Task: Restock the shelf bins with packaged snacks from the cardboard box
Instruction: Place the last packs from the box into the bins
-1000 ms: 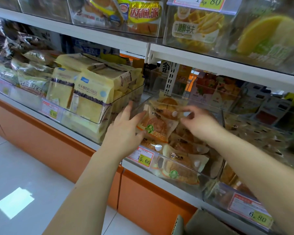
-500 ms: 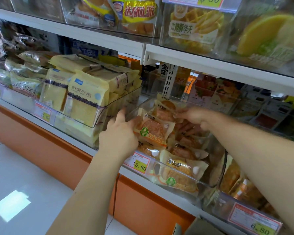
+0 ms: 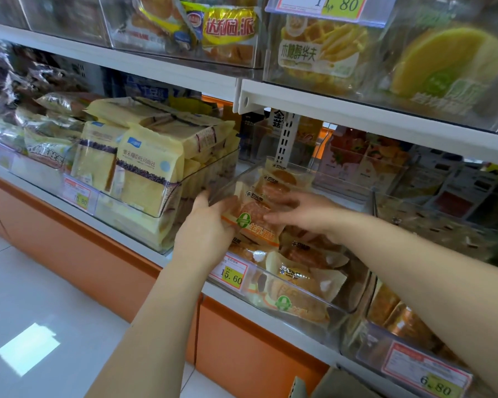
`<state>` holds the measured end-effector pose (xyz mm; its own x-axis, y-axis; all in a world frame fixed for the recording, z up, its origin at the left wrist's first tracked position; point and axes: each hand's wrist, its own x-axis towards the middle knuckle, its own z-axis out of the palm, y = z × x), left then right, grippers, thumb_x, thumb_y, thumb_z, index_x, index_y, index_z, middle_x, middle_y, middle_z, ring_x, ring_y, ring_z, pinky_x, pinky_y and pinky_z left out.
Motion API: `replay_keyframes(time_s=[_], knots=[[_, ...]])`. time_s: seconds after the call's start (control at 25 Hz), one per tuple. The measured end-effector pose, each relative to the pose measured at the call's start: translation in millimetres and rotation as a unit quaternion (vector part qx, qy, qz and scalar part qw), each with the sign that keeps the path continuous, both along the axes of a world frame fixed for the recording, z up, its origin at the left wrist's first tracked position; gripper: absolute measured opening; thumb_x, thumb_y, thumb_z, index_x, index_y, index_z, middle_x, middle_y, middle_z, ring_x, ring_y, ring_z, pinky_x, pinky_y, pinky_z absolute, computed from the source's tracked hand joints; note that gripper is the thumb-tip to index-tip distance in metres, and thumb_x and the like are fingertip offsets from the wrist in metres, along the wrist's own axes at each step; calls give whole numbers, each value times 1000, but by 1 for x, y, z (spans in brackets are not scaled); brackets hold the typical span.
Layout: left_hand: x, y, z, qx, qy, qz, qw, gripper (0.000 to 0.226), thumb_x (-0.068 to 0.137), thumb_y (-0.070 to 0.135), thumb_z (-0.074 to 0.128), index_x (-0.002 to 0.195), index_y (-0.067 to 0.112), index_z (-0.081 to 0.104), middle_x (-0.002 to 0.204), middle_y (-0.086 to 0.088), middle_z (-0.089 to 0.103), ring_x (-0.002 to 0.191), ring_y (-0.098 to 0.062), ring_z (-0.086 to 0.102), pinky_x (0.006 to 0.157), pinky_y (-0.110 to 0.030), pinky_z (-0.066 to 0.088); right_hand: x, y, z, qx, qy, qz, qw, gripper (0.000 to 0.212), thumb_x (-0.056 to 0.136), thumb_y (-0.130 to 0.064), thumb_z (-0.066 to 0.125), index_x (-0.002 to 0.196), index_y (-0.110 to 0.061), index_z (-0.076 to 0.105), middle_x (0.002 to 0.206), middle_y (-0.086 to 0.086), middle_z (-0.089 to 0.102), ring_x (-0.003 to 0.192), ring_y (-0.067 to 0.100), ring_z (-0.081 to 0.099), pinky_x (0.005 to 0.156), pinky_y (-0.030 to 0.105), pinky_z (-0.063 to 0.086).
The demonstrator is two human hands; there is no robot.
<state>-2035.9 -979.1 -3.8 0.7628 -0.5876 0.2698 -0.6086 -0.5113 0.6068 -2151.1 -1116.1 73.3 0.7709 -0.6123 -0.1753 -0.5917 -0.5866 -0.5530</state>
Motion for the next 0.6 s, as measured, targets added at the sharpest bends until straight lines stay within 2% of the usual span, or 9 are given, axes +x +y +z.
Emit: replay_keyframes(time_s=[0.08,0.28,0.4,0.48,0.6], knots=[[1,1,1,-11,-5,-11,1000,58,91,21,57,145,35,43,153,-2,34,133,-22,44,97,-32,43,9,11,-7,-18,-26,-15,999,77,76,-46,77,140,-23,42,140,-2,49,117,19,51,82,25,39],[-2,7,4,-24,-11,-34,999,66,88,24,65,148,31,39,139,-1,46,123,-22,50,86,-23,39,10,14,-14,-38,-38,-59,997,72,73,-48,79,131,-23,46,109,-6,54,87,11,48,67,26,39],[-4,8,5,-24,-5,-41,999,68,88,25,65,149,29,37,141,-2,45,123,-22,50,90,-27,43,6,13,-20,-19,-55,-25,998,62,75,-51,76,126,-29,48,109,-11,52,92,11,51,75,27,43],[-4,9,5,-18,1,-41,999,69,87,28,65,150,29,36,148,-1,38,130,-21,46,96,-31,43,3,4,-8,-24,-34,-12,999,54,82,-56,66,126,-28,51,109,-12,50,95,13,50,78,29,42],[-3,7,4,-5,-1,-35,999,64,89,32,62,148,29,38,158,0,24,138,-25,39,106,-42,43,0,-27,11,-73,-58,-80,992,43,94,-42,56,131,-20,51,118,-1,57,98,19,56,82,33,47]])
